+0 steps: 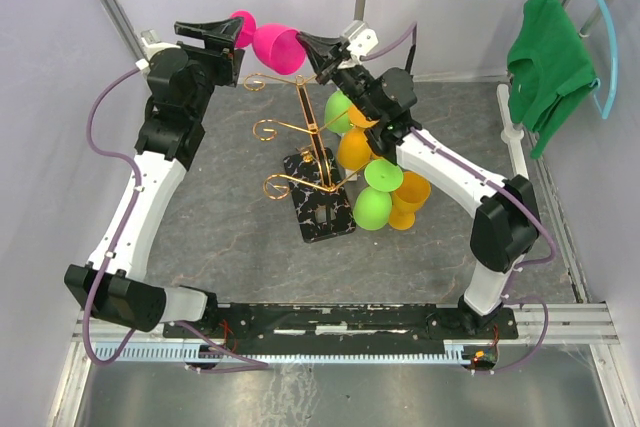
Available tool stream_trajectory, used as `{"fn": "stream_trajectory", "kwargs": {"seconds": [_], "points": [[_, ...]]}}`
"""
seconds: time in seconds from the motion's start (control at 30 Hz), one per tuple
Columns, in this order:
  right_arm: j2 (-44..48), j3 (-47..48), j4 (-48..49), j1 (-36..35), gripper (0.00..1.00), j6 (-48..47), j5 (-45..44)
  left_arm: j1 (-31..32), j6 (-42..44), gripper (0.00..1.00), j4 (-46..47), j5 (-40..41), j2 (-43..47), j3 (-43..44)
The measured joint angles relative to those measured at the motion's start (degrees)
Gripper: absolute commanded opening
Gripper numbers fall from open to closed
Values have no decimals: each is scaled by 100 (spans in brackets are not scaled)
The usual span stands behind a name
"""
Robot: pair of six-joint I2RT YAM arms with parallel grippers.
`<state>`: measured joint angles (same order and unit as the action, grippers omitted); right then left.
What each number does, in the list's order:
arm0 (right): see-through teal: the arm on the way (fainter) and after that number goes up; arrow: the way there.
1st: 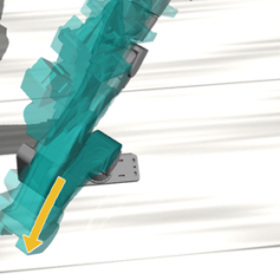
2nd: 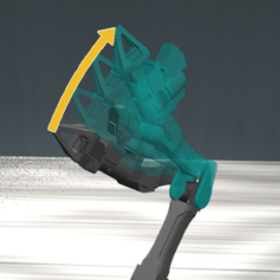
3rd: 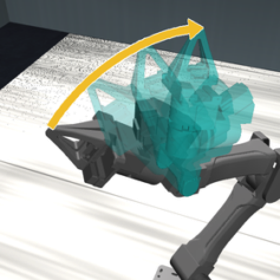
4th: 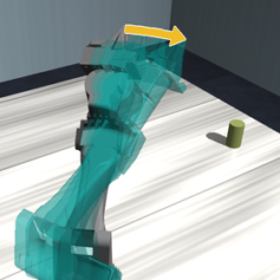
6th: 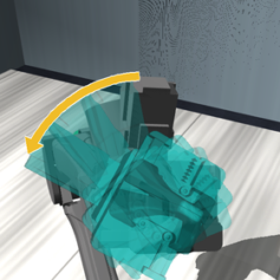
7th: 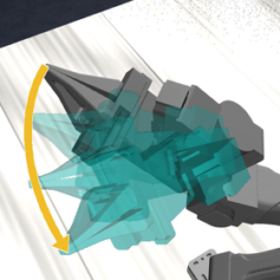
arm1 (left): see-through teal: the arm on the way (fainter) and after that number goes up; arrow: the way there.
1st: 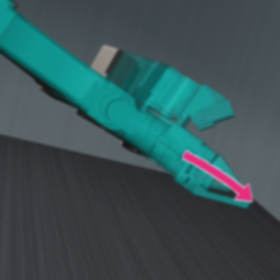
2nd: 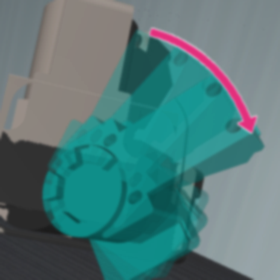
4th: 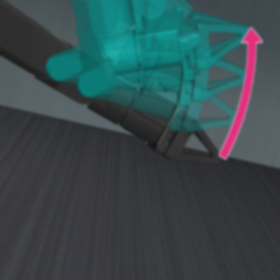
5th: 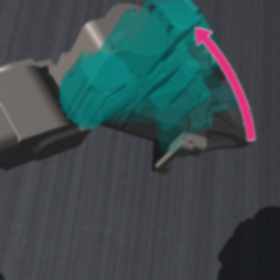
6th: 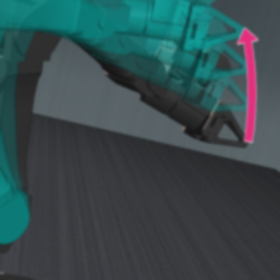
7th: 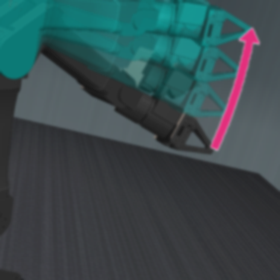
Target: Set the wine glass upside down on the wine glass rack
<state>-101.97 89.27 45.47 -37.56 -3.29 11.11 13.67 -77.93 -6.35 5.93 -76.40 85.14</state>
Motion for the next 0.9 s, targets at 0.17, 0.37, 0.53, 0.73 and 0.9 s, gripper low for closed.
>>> {"fn": "stream_trajectory", "kwargs": {"seconds": [0.17,0.37,0.53,0.73,0.9], "points": [[0,0,85,-131,1,0,37,0,-96,81,57,-13,0,-42],[2,-4,140,-221,1,17,39,0,-177,77,92,-9,0,-173],[33,-98,249,-247,1,46,42,0,-310,71,96,-7,0,-284],[98,-221,352,-258,1,85,90,0,-378,63,103,20,0,-313],[177,-286,382,-258,1,127,186,0,-389,56,131,125,0,-337]]}}
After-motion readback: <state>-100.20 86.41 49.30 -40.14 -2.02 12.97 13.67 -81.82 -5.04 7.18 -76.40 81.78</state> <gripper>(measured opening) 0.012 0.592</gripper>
